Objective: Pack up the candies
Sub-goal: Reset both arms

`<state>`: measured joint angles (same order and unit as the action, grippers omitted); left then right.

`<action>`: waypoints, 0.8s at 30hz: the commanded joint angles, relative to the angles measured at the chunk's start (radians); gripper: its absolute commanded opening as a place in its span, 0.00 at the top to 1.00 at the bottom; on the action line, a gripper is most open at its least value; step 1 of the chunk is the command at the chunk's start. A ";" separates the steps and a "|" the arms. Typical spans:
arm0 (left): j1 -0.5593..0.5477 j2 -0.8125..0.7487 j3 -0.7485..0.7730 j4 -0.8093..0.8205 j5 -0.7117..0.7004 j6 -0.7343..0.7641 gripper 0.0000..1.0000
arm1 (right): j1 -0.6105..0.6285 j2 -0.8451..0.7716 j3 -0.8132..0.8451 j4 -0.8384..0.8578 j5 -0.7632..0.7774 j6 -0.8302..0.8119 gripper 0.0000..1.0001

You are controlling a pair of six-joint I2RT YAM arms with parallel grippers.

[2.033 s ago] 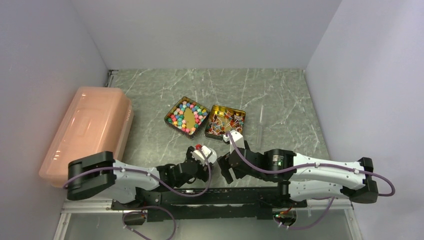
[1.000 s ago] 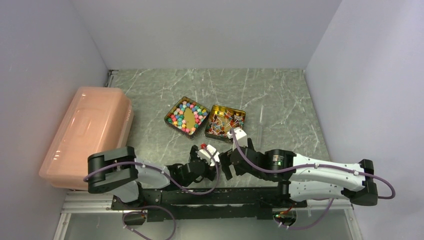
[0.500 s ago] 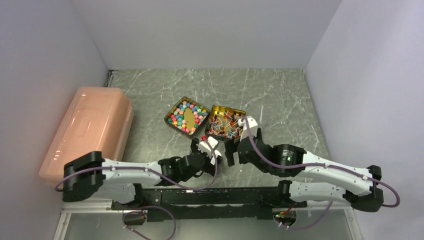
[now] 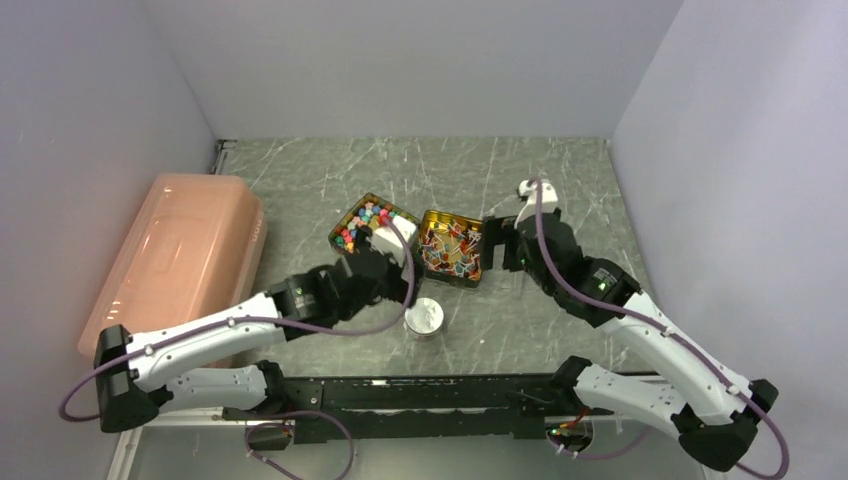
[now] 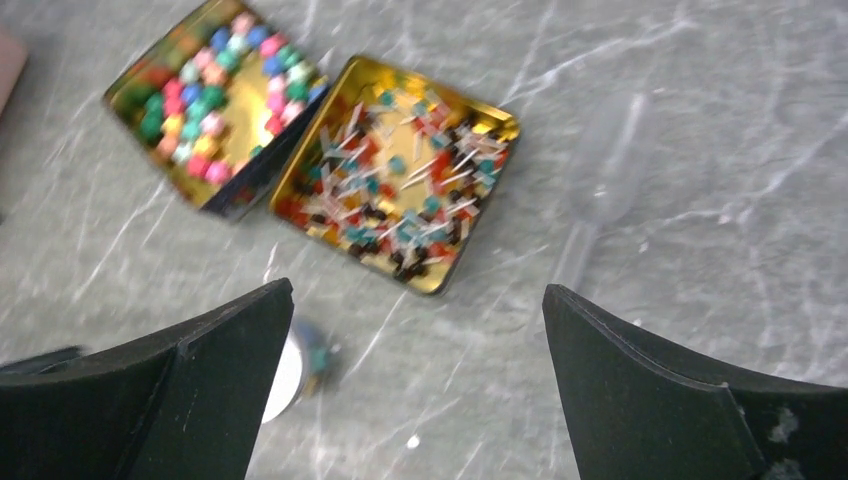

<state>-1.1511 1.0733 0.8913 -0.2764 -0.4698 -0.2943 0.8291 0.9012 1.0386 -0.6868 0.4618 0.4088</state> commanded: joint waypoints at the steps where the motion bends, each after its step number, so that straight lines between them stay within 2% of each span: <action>1: 0.121 -0.049 0.148 -0.234 0.020 0.065 0.01 | -0.210 0.000 0.034 0.127 -0.152 -0.102 0.00; 4: 0.222 -0.077 0.201 -0.292 0.029 0.105 0.01 | -0.367 0.012 0.016 0.175 -0.260 -0.098 0.00; 6: 0.321 -0.100 0.220 -0.308 0.058 0.126 0.01 | -0.434 0.022 0.005 0.198 -0.278 -0.082 0.00; 10: 0.507 -0.144 0.228 -0.316 0.110 0.139 0.00 | -0.626 0.015 -0.063 0.271 -0.427 -0.024 0.00; 13: 0.607 -0.192 0.190 -0.291 0.143 0.143 0.01 | -0.700 0.010 -0.113 0.307 -0.457 -0.001 0.00; 18: 0.624 -0.272 0.090 -0.261 0.045 0.128 0.01 | -0.731 -0.049 -0.180 0.334 -0.441 -0.005 0.00; 24: 0.623 -0.387 0.007 -0.208 0.084 0.128 0.00 | -0.730 -0.161 -0.264 0.366 -0.447 -0.014 0.00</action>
<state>-0.5312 0.7479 0.9222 -0.5461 -0.3981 -0.1738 0.1009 0.8139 0.8089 -0.4107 0.0383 0.3931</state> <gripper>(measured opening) 0.994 0.994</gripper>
